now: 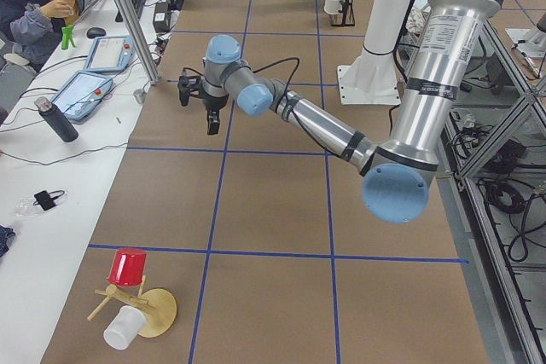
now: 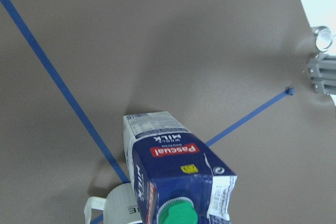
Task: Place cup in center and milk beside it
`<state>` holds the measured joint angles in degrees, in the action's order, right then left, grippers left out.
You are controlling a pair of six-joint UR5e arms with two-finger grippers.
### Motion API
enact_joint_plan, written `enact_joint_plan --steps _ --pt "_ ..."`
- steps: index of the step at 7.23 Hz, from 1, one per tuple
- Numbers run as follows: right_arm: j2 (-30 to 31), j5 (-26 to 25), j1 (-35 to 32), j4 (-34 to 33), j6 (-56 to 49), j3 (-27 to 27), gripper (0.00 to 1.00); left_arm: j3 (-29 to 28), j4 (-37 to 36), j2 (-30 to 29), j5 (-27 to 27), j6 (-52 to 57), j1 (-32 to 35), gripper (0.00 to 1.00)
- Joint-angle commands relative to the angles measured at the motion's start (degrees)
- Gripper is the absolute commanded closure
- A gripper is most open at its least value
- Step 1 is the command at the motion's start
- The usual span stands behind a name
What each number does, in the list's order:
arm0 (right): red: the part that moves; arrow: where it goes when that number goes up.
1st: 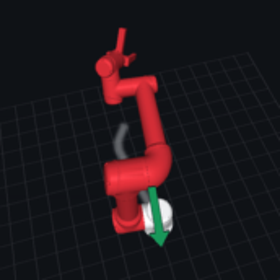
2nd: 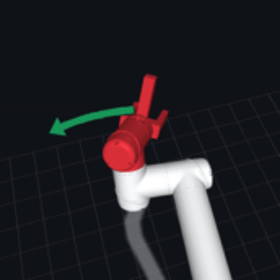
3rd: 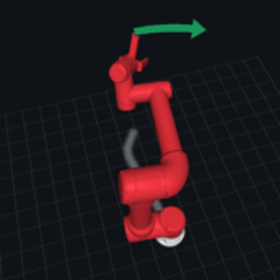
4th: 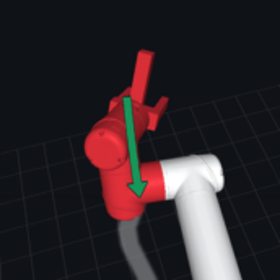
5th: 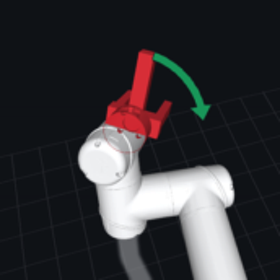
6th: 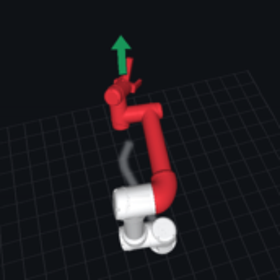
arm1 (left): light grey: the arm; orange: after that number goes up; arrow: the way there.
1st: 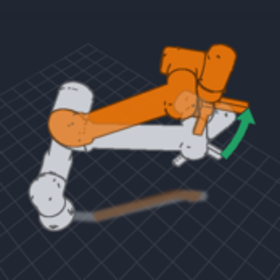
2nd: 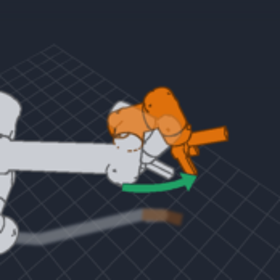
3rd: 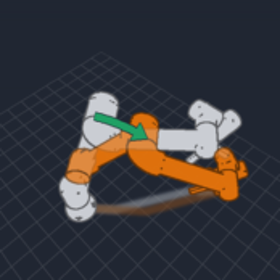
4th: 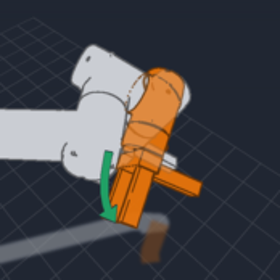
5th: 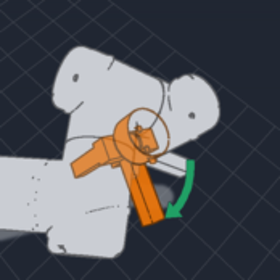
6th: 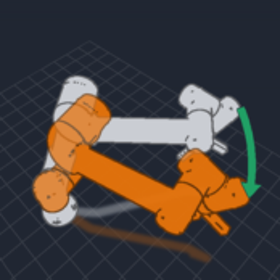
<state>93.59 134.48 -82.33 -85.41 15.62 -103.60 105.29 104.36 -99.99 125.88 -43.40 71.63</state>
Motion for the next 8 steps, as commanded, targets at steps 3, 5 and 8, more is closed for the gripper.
enact_joint_plan --steps 3,5,8 --pt "-1.74 -2.63 1.37 -0.11 -1.74 -0.64 0.0 -0.01 -13.79 10.94 1.29 42.07 9.84 0.02" --pt "-3.32 -3.17 2.6 -0.72 -1.21 -0.21 0.0 0.7 -14.27 13.85 6.81 41.21 9.67 0.02" --pt "-4.55 -2.91 4.36 -0.9 -0.86 0.23 0.0 4.29 -13.93 16.65 10.17 29.68 9.4 0.02"
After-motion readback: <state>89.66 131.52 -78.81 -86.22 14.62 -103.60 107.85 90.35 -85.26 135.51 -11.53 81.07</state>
